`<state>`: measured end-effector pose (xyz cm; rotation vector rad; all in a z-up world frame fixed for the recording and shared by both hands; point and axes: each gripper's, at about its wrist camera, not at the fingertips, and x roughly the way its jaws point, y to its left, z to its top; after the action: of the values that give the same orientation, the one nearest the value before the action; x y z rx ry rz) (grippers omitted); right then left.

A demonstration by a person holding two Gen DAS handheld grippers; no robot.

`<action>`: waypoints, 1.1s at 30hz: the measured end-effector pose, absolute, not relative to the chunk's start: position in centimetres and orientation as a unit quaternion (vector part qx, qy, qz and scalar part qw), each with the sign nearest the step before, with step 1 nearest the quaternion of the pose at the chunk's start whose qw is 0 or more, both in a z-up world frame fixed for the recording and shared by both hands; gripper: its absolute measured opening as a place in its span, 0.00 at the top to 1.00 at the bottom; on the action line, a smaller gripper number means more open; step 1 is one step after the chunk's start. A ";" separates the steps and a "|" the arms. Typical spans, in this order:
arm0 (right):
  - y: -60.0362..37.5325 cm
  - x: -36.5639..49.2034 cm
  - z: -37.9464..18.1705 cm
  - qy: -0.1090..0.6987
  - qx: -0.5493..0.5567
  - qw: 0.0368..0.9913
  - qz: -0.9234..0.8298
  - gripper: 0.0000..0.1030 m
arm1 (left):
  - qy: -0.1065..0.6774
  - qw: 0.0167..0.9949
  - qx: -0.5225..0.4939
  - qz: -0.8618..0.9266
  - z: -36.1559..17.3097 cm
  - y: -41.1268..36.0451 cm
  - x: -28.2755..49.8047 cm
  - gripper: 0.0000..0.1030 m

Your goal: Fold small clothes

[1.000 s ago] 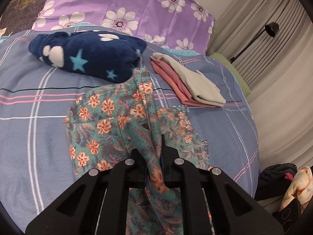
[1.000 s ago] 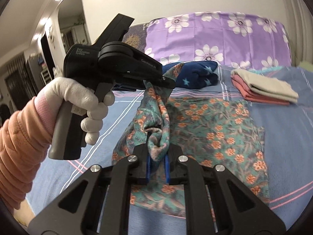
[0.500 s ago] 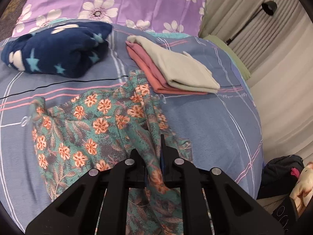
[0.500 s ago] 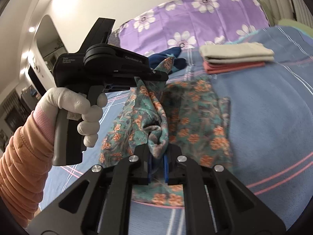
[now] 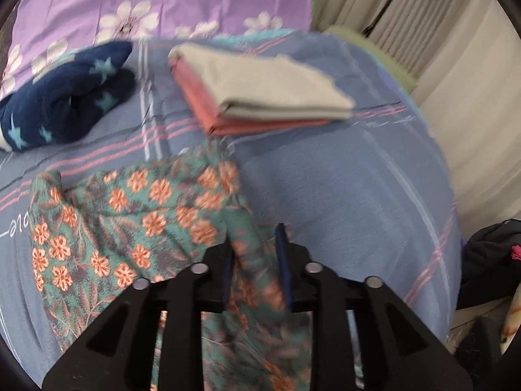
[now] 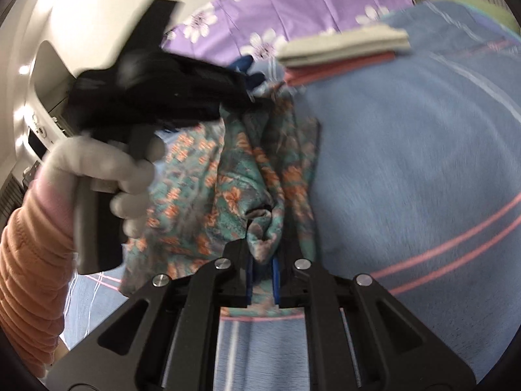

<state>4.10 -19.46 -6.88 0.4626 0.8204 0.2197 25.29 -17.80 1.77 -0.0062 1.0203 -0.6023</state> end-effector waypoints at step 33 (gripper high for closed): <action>-21.4 1.1 -8.0 0.449 0.262 0.846 0.118 0.89 | 0.427 0.870 0.160 -0.186 -2.2 -2.0 3.7 0.87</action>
<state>1.07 -21.39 -8.01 0.5531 0.9465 0.2484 3.68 -2.05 -2.18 0.3344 0.8938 -0.3886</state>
